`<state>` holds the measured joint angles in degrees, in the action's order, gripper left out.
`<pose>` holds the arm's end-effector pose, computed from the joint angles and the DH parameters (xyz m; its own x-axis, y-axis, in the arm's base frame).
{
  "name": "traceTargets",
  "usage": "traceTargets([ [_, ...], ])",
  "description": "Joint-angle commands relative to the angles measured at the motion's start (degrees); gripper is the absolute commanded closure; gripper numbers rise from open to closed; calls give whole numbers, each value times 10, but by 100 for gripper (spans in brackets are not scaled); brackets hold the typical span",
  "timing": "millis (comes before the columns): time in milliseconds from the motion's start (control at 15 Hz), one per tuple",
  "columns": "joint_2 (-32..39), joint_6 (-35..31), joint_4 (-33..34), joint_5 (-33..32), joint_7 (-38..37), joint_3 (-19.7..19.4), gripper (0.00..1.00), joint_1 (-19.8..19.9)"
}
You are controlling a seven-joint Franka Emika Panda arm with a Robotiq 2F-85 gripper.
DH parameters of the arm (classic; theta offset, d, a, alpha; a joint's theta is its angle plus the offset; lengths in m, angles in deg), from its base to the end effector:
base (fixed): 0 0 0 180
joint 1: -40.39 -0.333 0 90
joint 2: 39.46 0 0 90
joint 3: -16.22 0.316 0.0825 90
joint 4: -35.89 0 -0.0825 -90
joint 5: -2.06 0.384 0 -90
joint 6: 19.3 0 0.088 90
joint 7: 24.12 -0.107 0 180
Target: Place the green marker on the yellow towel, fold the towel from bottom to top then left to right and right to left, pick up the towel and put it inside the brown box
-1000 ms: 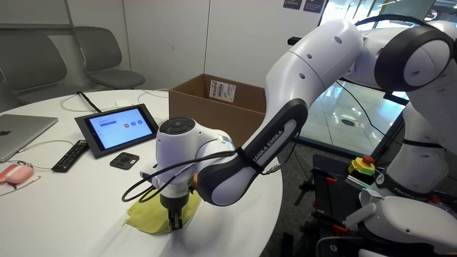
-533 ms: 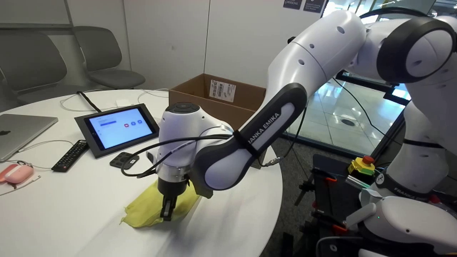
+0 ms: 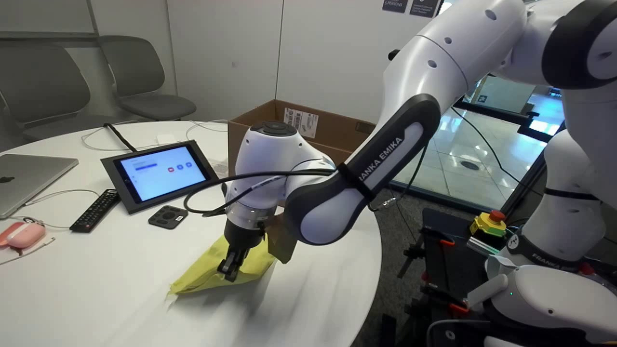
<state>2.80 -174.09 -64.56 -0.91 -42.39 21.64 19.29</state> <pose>0.6112 0.2998 0.1716 0.9706 0.1443 0.1925 0.1652 -0.9815 -0.0973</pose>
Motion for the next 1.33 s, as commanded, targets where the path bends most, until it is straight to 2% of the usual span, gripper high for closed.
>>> traceTargets([
  [0, -63, -54, -93, 19, -108, -47, 96, -43],
  [533, -119, -133, -224, 41, -321, -129, 96, -105],
  [733, -119, -149, -255, 34, -406, -173, 96, -133],
  [1000, -104, -141, -271, 31, -509, -233, 98, -163],
  [1267, -81, -98, -261, 36, -603, -259, 97, -168],
])
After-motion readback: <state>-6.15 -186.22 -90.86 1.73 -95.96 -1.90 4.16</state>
